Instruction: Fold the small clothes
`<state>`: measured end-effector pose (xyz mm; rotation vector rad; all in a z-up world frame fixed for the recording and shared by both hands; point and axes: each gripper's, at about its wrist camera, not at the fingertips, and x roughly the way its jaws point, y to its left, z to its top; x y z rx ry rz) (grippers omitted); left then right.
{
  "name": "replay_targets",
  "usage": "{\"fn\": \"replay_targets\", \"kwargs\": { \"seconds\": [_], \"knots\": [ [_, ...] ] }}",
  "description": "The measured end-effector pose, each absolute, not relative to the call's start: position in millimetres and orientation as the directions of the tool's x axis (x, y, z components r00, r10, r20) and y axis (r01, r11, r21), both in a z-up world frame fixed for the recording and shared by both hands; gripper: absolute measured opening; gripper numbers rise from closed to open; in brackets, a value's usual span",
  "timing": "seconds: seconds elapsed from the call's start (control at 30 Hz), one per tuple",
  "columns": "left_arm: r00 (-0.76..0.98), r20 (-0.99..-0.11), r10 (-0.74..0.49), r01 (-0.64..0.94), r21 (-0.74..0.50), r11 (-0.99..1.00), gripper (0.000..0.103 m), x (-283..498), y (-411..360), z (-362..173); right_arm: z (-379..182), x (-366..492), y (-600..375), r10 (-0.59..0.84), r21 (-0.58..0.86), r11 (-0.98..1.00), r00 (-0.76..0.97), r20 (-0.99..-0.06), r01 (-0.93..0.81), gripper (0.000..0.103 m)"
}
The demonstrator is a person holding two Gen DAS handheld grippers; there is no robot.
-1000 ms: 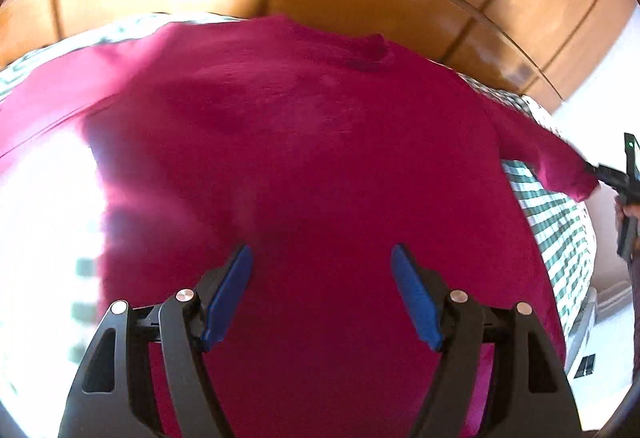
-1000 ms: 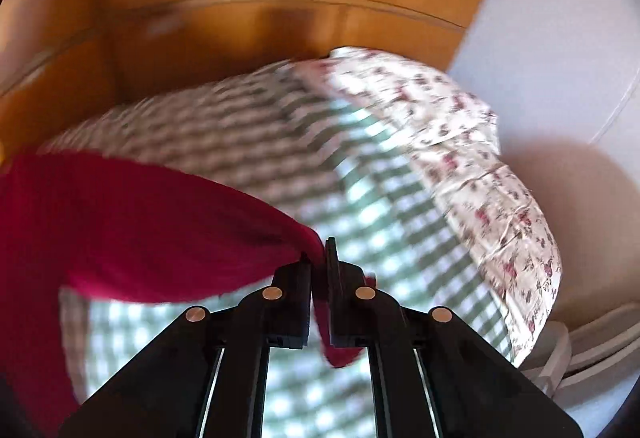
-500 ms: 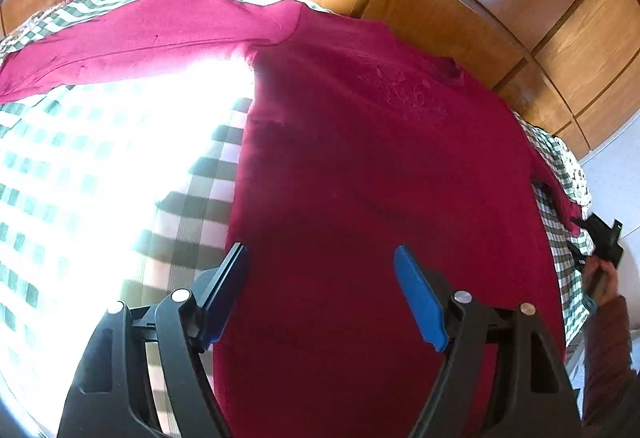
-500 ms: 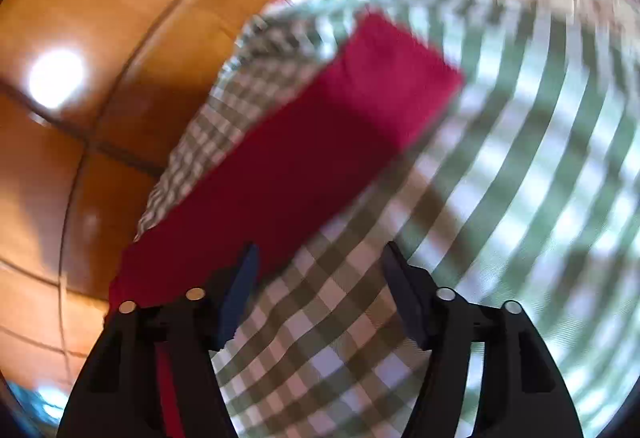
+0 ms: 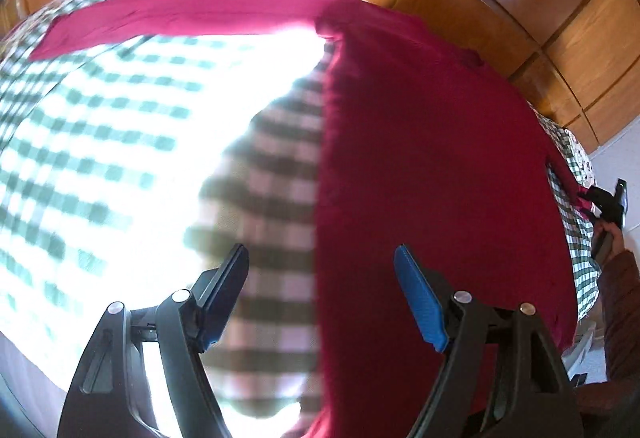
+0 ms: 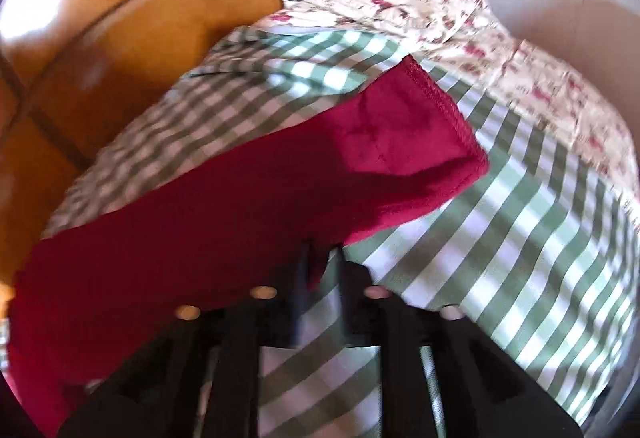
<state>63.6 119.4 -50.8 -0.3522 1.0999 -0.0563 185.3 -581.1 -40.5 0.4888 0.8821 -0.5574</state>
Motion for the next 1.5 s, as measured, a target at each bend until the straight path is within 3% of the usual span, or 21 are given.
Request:
{"fn": "replay_targets", "kwargs": {
  "seconds": [0.07, 0.23, 0.4, 0.47, 0.5, 0.53, 0.6, 0.63, 0.77, 0.9, 1.0, 1.07, 1.13, 1.17, 1.43, 1.5],
  "knots": [
    [0.459, -0.859, -0.224, -0.131, -0.315, 0.940, 0.075, 54.2, 126.8, -52.2, -34.8, 169.0, -563.2, -0.216, 0.184, 0.787, 0.541, -0.813, 0.589, 0.063],
    [0.439, -0.842, -0.314, -0.062, -0.377, 0.924, 0.072, 35.0, 125.1, -57.7, -38.4, 124.8, -487.5, 0.055, 0.294, 0.887, 0.551, -0.833, 0.356, 0.063],
    [0.395, -0.806, -0.441, 0.054, -0.459, 0.887, 0.054, 21.7, 104.8, -62.8, -50.8, 63.8, -406.4, 0.248, 0.360, 0.919, 0.472, -0.846, 0.161, 0.063],
    [0.387, -0.802, -0.456, 0.079, -0.463, 0.883, 0.036, 17.4, 100.2, -66.6, -52.8, 44.6, -387.7, 0.278, 0.369, 0.921, 0.456, -0.846, 0.124, 0.062],
    [0.384, -0.799, -0.462, 0.084, -0.468, 0.880, 0.028, 16.6, 98.6, -67.9, -54.7, 32.3, -376.1, 0.278, 0.354, 0.930, 0.442, -0.853, 0.099, 0.053],
    [0.378, -0.793, -0.478, 0.086, -0.484, 0.871, 0.011, 18.0, 97.7, -70.7, -55.6, 24.2, -366.9, 0.269, 0.334, 0.939, 0.432, -0.861, 0.081, 0.049],
    [0.387, -0.777, -0.497, 0.092, -0.503, 0.859, 0.009, 15.5, 99.6, -69.6, -55.7, 10.8, -349.9, 0.248, 0.290, 0.956, 0.417, -0.874, 0.039, 0.018],
    [0.398, -0.770, -0.500, 0.106, -0.502, 0.858, 0.008, 16.1, 99.5, -65.8, -52.4, 4.6, -342.6, 0.246, 0.282, 0.959, 0.414, -0.876, 0.026, 0.008],
    [0.425, -0.732, -0.532, 0.172, -0.512, 0.842, 0.008, -3.8, 105.7, -44.5, -26.9, -4.3, -333.3, 0.217, 0.237, 0.971, 0.459, -0.861, -0.016, 0.007],
    [0.373, -0.771, -0.516, 0.151, -0.498, 0.854, 0.008, -12.9, 107.4, -60.4, -20.5, -9.5, -343.5, 0.223, 0.224, 0.973, 0.443, -0.868, -0.050, 0.007],
    [0.360, -0.801, -0.478, 0.116, -0.470, 0.875, 0.018, -7.8, 104.9, -65.0, -42.7, -10.8, -343.7, 0.210, 0.213, 0.976, 0.387, -0.898, -0.036, 0.007],
    [0.413, -0.788, -0.457, 0.113, -0.453, 0.884, 0.034, -4.3, 107.3, -50.7, -45.9, -9.5, -348.5, 0.239, 0.256, 0.967, 0.392, -0.888, -0.011, 0.008],
    [0.460, -0.771, -0.440, 0.116, -0.439, 0.891, 0.039, 4.9, 110.2, -39.0, -41.0, -5.7, -359.2, 0.240, 0.277, 0.960, 0.424, -0.873, 0.027, 0.031],
    [0.482, -0.761, -0.435, 0.121, -0.434, 0.893, 0.039, 9.4, 110.3, -32.7, -37.3, -0.9, -373.3, 0.209, 0.274, 0.959, 0.456, -0.865, 0.079, 0.057],
    [0.526, -0.755, -0.392, 0.184, -0.349, 0.919, 0.051, 80.4, 52.0, -23.6, -38.5, 60.0, -521.4, 0.035, 0.409, 0.758, 0.595, -0.803, 0.508, 0.059],
    [0.510, -0.771, -0.382, 0.202, -0.324, 0.924, 0.051, 94.6, 30.4, -30.2, -41.6, 73.5, -558.4, -0.015, 0.444, 0.673, 0.611, -0.791, 0.591, 0.053]
  ]
}}
